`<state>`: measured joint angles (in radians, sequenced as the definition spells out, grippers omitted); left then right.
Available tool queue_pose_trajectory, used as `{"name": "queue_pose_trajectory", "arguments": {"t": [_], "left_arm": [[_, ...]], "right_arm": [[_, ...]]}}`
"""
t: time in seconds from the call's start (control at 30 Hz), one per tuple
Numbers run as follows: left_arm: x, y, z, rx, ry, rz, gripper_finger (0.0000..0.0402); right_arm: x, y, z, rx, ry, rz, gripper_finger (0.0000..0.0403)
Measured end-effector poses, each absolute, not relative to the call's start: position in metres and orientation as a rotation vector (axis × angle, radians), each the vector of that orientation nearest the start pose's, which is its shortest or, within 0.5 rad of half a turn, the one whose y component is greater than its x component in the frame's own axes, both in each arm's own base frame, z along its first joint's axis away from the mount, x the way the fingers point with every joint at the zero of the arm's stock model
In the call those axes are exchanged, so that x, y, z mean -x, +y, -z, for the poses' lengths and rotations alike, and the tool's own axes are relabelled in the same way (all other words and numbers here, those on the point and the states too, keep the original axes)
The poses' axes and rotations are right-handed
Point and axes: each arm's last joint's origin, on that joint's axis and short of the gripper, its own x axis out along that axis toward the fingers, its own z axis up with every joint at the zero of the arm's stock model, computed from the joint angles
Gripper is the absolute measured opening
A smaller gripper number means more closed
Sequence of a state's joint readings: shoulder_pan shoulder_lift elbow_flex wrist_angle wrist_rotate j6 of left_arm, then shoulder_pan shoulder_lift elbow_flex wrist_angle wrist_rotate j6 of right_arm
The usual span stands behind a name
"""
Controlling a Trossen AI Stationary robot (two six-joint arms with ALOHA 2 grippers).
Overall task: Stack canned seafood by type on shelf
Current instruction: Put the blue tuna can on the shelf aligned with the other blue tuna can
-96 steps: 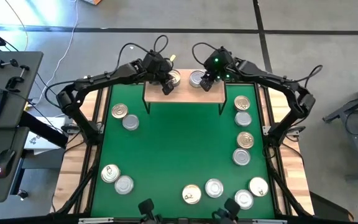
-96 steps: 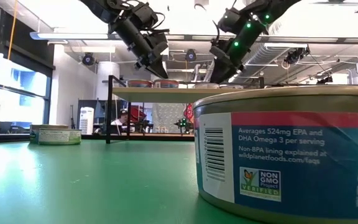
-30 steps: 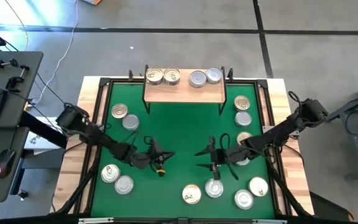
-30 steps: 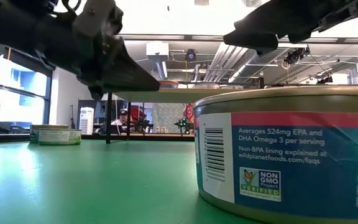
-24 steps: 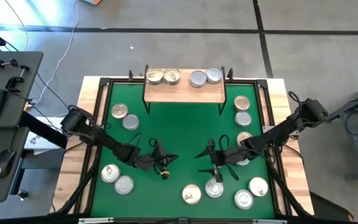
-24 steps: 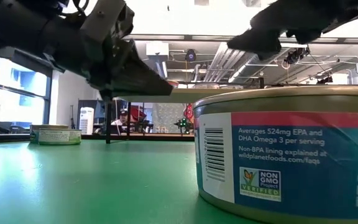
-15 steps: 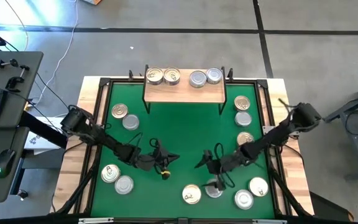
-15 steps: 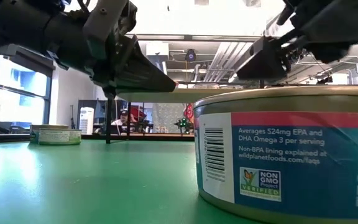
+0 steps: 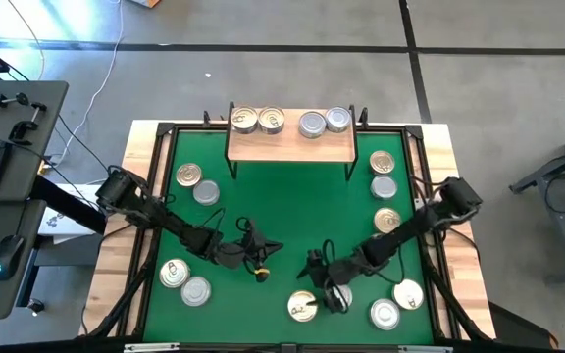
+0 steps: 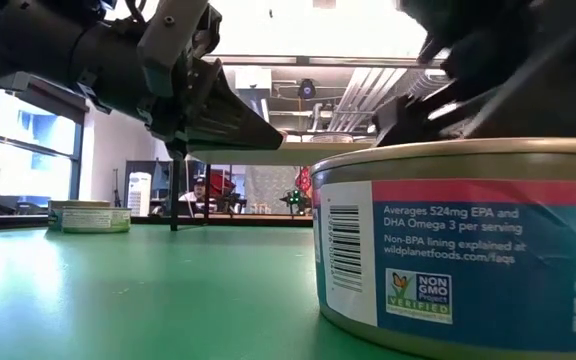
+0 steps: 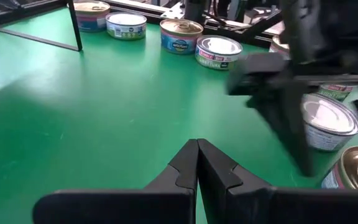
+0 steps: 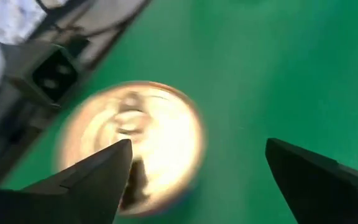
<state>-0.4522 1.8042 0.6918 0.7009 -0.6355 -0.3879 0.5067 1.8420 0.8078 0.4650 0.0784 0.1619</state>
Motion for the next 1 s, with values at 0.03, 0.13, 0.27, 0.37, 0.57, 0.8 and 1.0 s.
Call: {"name": "queue_pose_trajectory", "arguments": {"t": [0.03, 0.13, 0.27, 0.37, 0.57, 0.8, 1.0], "left_arm": [[-0.301, -0.128, -0.13, 0.168, 0.314, -0.244, 0.0], [-0.301, -0.128, -0.13, 0.166, 0.316, -0.245, 0.0], [-0.3, -0.128, -0.138, 0.18, 0.295, -0.242, 0.0], [-0.298, -0.13, -0.145, 0.19, 0.274, -0.23, 0.0], [-0.294, -0.137, -0.148, 0.15, 0.278, -0.202, 0.0], [-0.296, -0.128, -0.142, 0.219, 0.312, -0.253, 0.0], [-0.295, -0.126, -0.139, 0.222, 0.343, -0.265, 0.0]], "right_arm": [[-0.308, 0.162, -0.125, 0.021, 0.588, -0.348, 0.0358], [-0.316, 0.145, -0.124, 0.062, 0.588, -0.233, 0.0348], [-0.328, 0.116, -0.127, 0.065, 0.553, 0.009, 0.0341], [-0.332, 0.103, -0.141, 0.062, 0.496, 0.148, 0.0337], [-0.316, 0.104, -0.173, 0.12, 0.487, 0.221, 0.033], [-0.271, 0.127, -0.169, 0.125, 0.558, 0.123, 0.0329], [-0.252, 0.125, -0.143, -0.054, 0.542, 0.084, 0.033]]}}
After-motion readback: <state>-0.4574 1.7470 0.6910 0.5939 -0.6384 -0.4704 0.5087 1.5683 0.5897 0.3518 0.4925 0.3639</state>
